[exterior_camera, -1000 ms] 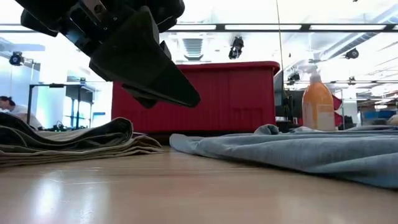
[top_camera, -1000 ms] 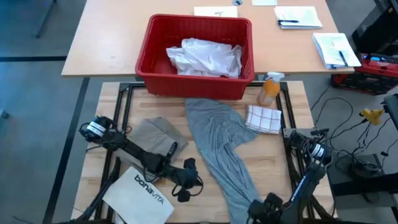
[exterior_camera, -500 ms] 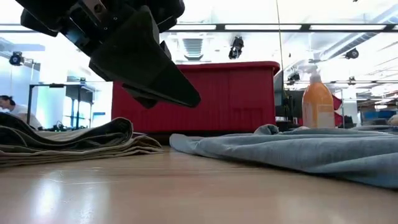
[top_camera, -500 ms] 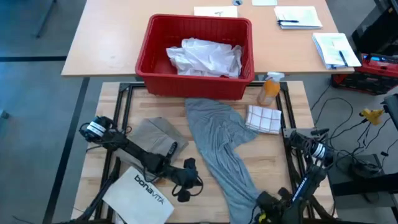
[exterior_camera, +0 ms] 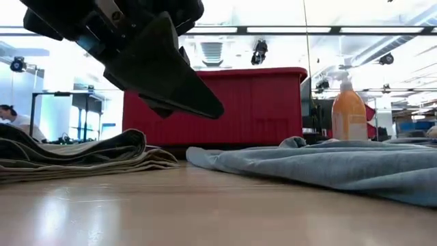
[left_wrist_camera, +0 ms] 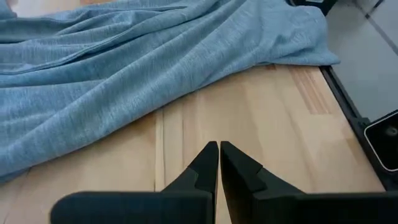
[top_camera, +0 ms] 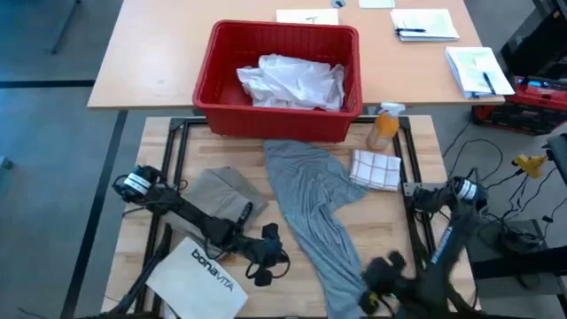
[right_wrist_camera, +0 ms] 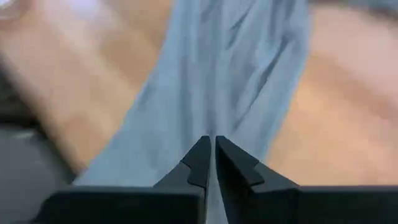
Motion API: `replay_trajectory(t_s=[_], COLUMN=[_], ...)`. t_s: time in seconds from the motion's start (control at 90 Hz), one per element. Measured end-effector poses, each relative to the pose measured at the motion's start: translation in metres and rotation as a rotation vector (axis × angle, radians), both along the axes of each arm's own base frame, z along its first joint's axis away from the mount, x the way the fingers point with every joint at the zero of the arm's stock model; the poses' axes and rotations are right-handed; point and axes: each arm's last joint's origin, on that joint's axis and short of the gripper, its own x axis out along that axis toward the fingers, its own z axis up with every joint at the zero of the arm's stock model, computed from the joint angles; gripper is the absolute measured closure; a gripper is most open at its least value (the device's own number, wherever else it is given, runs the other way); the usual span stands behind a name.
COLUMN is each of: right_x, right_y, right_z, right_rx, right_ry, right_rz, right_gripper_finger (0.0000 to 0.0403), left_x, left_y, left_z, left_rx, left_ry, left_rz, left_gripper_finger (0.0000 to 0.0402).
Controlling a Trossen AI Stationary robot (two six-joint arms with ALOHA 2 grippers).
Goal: Fold laundry
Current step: Fold the gray shirt
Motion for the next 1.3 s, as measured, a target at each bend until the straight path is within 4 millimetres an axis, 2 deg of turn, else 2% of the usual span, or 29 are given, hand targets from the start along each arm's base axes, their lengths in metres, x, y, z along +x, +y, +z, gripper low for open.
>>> replay_trajectory(t_s=[0.111,0.267,0.389,0.489,0.667,0.978,1.3], right_x=[0.027,0.07,0.086,0.09,0.094,0.098,0.098], right_y=[-0.023,-0.066,-0.105,-0.129,-0.142,-0.156,-0.155], right_z=[-0.008,-0.013,-0.024,-0.038,-0.052,-0.073,-0.073], right_rx=[-0.001,0.099,0.158,0.185,0.218,0.223,0.231], right_ry=[0.003,-0.085,-0.054,0.019,0.027,0.074,0.077], right_rz=[0.003,0.125,0.164,0.209,0.276,0.262,0.289], right_gripper_finger=[0.0356,0.0273,0.0211,0.0194,0.0211,0.0279,0.032], left_x=[0.0,0.0,0.0,0.0,0.0,0.0,0.0], left_y=[0.0,0.0,0.0,0.0,0.0,0.0,0.001], left_z=[0.0,0.0,0.0,0.0,0.0,0.0,0.0], left_rx=[-0.016,-0.024,-0.027,-0.033,-0.047,-0.051,-0.046], left_ry=[0.005,0.007,0.008,0.01,0.012,0.012,0.007], left_rz=[0.012,0.017,0.019,0.024,0.042,0.051,0.072], left_gripper_finger=[0.0402,0.0402,0.0402,0.0402,0.0402,0.0402,0.0402])
